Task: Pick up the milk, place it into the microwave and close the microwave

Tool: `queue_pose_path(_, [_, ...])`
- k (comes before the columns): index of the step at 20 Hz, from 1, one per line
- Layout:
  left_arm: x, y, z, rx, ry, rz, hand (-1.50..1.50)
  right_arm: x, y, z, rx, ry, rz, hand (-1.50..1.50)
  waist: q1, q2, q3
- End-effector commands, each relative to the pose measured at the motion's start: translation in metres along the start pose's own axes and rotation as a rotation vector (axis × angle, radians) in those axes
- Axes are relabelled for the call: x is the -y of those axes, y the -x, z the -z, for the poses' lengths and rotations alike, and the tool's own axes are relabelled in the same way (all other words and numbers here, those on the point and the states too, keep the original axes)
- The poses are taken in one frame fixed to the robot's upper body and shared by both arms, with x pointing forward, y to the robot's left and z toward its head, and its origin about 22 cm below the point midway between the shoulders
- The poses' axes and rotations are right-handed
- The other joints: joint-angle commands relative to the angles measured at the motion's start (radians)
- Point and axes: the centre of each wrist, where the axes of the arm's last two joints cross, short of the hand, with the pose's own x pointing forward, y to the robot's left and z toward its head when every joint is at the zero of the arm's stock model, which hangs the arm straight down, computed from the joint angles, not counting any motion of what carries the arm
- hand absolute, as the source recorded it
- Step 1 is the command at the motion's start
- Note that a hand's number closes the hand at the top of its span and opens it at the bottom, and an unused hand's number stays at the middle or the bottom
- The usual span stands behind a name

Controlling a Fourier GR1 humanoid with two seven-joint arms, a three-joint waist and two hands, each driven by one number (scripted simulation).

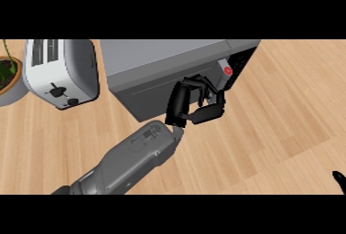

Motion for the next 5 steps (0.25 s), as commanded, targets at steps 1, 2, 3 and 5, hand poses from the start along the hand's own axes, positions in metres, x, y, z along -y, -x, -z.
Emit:
queue_pose_path(1, [-0.0014, -0.0074, 0.0231, -0.005, 0.005, 0.015, 1.5, -0.0001, -0.0037, 0.0004, 0.007, -0.028, 0.019, -1.5, -0.014, 0.018, 0.001])
queue_pose_path(2, [-0.0013, -0.0062, 0.022, -0.005, 0.003, 0.017, 1.5, -0.0007, -0.0065, -0.0004, -0.005, -0.032, 0.012, -1.5, -0.024, 0.015, -0.001])
queue_pose_path(3, [-0.0019, -0.0091, 0.0256, -0.013, 0.0, 0.0, 1.5, -0.0001, -0.0062, 0.0, 0.006, -0.025, 0.016, -1.5, -0.009, 0.016, 0.0])
queue_pose_path(5, [0.0005, -0.0119, 0.0267, 0.01, 0.001, 0.005, 1.5, 0.0001, -0.0079, -0.0013, -0.017, -0.035, 0.019, -1.5, -0.019, 0.016, 0.0])
